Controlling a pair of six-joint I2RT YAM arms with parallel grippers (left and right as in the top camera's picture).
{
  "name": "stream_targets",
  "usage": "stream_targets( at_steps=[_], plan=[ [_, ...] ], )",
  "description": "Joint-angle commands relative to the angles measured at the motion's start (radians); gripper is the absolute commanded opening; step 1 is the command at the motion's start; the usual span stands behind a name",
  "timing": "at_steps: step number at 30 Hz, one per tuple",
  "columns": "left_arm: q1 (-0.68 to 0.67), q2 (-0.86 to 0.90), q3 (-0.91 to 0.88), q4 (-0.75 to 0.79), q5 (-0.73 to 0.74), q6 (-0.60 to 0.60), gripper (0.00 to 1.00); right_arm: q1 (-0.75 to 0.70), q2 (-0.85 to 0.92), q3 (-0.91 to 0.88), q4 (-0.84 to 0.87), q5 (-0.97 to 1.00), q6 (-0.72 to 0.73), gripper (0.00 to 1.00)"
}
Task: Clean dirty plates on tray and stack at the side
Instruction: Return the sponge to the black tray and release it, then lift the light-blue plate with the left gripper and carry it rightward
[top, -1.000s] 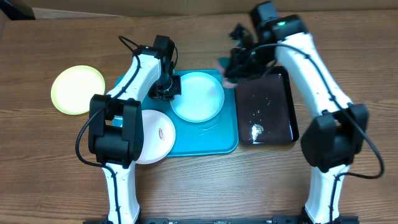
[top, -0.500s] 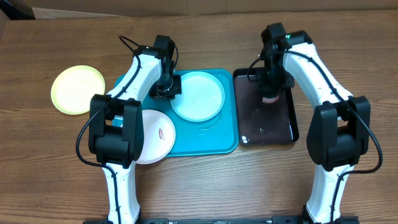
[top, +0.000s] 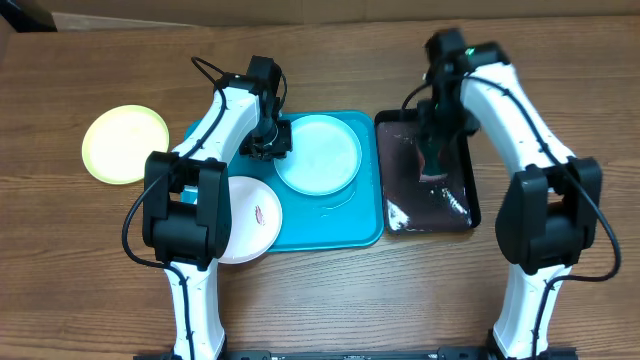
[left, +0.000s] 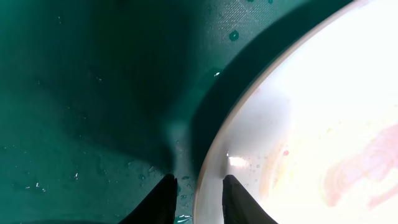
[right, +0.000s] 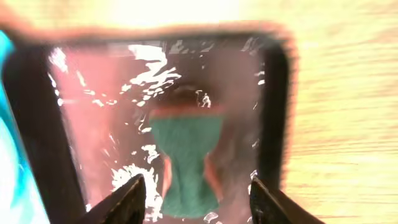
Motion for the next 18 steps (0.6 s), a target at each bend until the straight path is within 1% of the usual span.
stream_targets(
  at_steps=[1, 2, 4, 5, 7, 8, 9, 14, 18],
  plan=[
    [-0.008, -0.004, -0.012, 0.005, 0.0, -0.01, 0.25, -0.082, -0.018, 0.063, -0.002, 0.006, 0.053, 0.61],
    [-0.007, -0.004, -0.019, 0.011, 0.001, -0.019, 0.26, -0.101, -0.018, 0.063, -0.002, 0.005, 0.053, 0.62],
    [-0.007, -0.004, -0.035, 0.027, 0.001, -0.03, 0.25, -0.145, -0.018, 0.057, -0.01, 0.003, 0.052, 0.7],
    [-0.007, -0.004, -0.045, 0.036, 0.001, -0.03, 0.21, -0.165, -0.018, 0.053, -0.013, 0.003, 0.052, 0.72],
    [-0.007, -0.004, -0.053, 0.043, 0.001, -0.034, 0.07, -0.205, -0.018, 0.047, -0.026, 0.003, 0.052, 0.79],
    [-0.007, -0.004, -0.053, 0.043, 0.002, -0.034, 0.04, -0.221, -0.018, 0.045, -0.033, 0.003, 0.052, 0.86],
    [-0.007, -0.004, -0.053, 0.043, 0.002, -0.033, 0.04, -0.238, -0.018, 0.045, -0.035, 0.004, 0.052, 1.0],
    [-0.007, -0.004, -0.049, 0.028, 0.002, -0.032, 0.04, -0.302, -0.018, 0.045, -0.031, 0.004, 0.051, 1.0],
    [0.002, -0.004, -0.005, -0.022, 0.002, -0.022, 0.04, -0.323, -0.018, 0.045, -0.031, 0.003, 0.052, 1.0]
  ],
)
